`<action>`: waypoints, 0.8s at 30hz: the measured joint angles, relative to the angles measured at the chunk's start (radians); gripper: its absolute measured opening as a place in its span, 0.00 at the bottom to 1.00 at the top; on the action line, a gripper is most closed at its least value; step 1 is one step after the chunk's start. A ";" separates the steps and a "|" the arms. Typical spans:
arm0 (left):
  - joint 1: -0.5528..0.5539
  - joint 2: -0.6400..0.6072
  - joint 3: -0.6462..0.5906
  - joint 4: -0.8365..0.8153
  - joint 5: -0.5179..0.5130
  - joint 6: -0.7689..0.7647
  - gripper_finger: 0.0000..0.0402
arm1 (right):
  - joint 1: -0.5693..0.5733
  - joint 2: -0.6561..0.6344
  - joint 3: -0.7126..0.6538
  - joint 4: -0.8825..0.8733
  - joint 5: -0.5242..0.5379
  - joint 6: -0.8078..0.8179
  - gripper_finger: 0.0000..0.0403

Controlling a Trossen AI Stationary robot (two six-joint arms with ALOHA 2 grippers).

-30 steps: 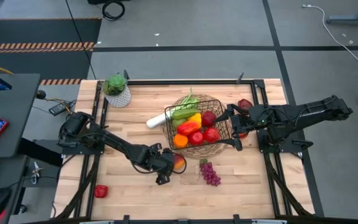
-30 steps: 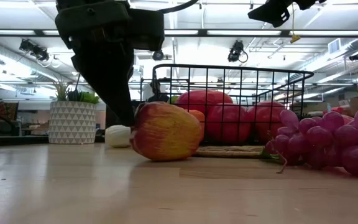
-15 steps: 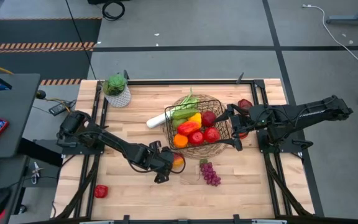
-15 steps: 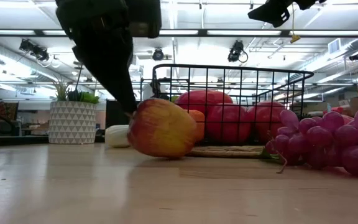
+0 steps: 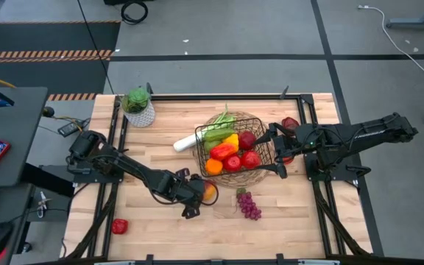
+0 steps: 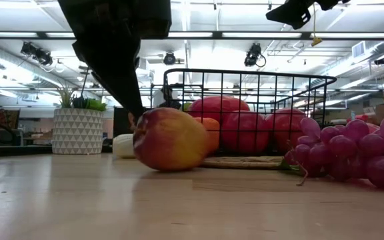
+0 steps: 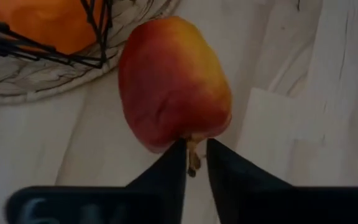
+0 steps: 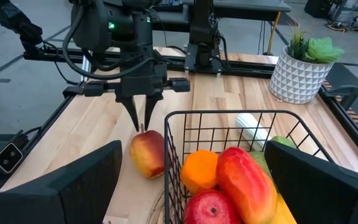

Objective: Build produce basket
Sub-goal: Put the apple into the wire basket

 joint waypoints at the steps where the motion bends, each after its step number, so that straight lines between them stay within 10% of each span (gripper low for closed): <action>1: 0.000 0.000 0.000 0.000 0.000 -0.003 0.21 | 0.000 0.000 0.000 0.000 0.000 0.000 0.99; 11: -0.025 0.001 0.000 0.010 0.004 -0.007 0.39 | 0.000 0.000 0.000 0.000 0.000 0.000 0.99; 24: -0.048 0.064 -0.001 0.026 -0.001 -0.029 0.34 | 0.001 0.000 0.000 0.009 -0.003 0.001 0.99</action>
